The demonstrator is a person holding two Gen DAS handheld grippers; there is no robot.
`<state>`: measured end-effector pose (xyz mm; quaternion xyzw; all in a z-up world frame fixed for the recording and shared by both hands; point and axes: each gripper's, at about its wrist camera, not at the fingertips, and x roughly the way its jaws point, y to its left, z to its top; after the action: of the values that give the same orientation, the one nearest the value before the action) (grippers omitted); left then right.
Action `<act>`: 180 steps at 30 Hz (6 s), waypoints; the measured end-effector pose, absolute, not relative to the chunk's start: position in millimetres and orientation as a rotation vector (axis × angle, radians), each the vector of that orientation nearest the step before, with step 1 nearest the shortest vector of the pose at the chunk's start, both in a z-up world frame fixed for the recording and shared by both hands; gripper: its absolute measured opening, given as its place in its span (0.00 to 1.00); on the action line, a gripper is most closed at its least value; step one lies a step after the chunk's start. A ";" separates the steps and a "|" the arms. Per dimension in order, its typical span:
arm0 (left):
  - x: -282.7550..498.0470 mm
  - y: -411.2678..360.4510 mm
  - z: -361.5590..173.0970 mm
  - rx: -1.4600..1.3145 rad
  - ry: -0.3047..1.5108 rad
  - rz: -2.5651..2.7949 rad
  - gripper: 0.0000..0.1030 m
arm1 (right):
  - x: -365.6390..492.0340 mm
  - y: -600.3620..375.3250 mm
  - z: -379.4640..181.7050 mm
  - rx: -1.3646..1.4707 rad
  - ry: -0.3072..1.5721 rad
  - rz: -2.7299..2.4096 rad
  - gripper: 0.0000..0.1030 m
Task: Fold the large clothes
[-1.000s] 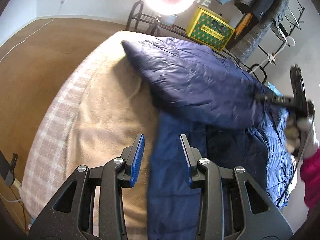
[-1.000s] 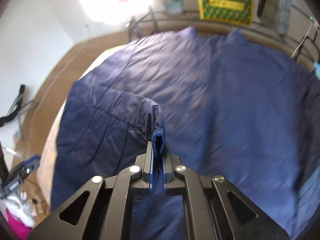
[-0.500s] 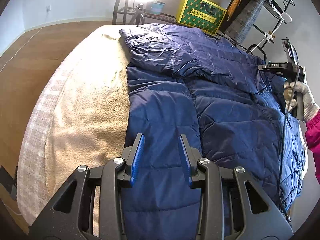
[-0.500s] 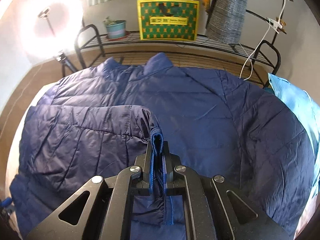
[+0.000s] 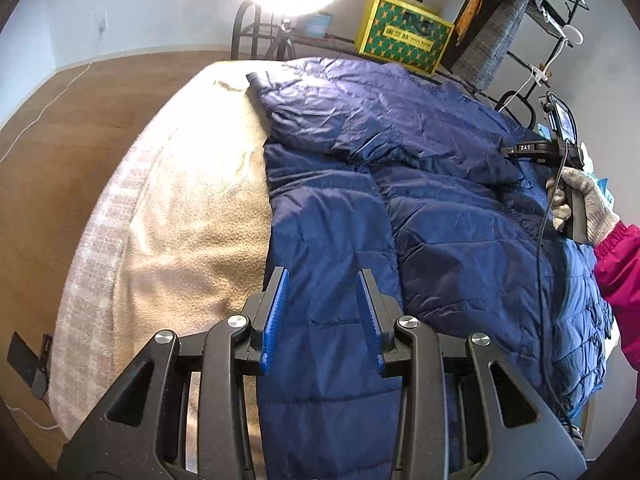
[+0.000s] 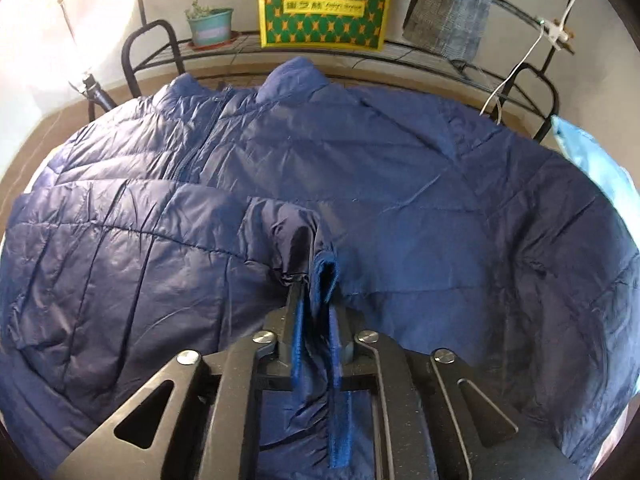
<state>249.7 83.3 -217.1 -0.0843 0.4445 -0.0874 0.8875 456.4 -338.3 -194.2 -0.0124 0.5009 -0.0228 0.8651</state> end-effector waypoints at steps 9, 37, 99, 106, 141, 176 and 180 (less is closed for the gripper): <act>221.6 73.5 -180.1 -0.165 0.844 -0.201 0.34 | 387.4 -363.0 -120.6 0.064 0.916 0.048 0.34; 146.8 19.2 -121.7 -0.221 0.780 -0.327 0.34 | 90.6 -636.0 -105.2 0.373 0.908 -0.303 0.54; 180.7 37.7 -144.4 -0.368 0.829 -0.350 0.34 | 265.8 -294.3 -110.8 0.404 0.907 0.479 0.07; 206.4 9.2 -156.2 -0.406 0.891 -0.429 0.34 | 263.9 -300.3 -112.5 0.438 0.902 0.510 0.30; 404.6 -115.1 -153.7 -0.089 0.886 -0.340 0.04 | 134.1 -475.6 -159.0 0.302 0.921 0.033 0.31; 444.0 4.1 -178.8 -0.112 0.895 -0.076 0.32 | 156.8 -455.0 -201.1 0.194 1.067 -0.024 0.34; 387.2 34.0 -150.0 -0.124 0.859 -0.125 0.35 | 149.6 -454.9 -195.1 0.176 1.049 -0.048 0.34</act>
<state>387.2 34.0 -150.0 -0.0600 0.4156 -0.0606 0.9055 149.6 -454.9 -195.1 0.0840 0.5003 -0.0231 0.8615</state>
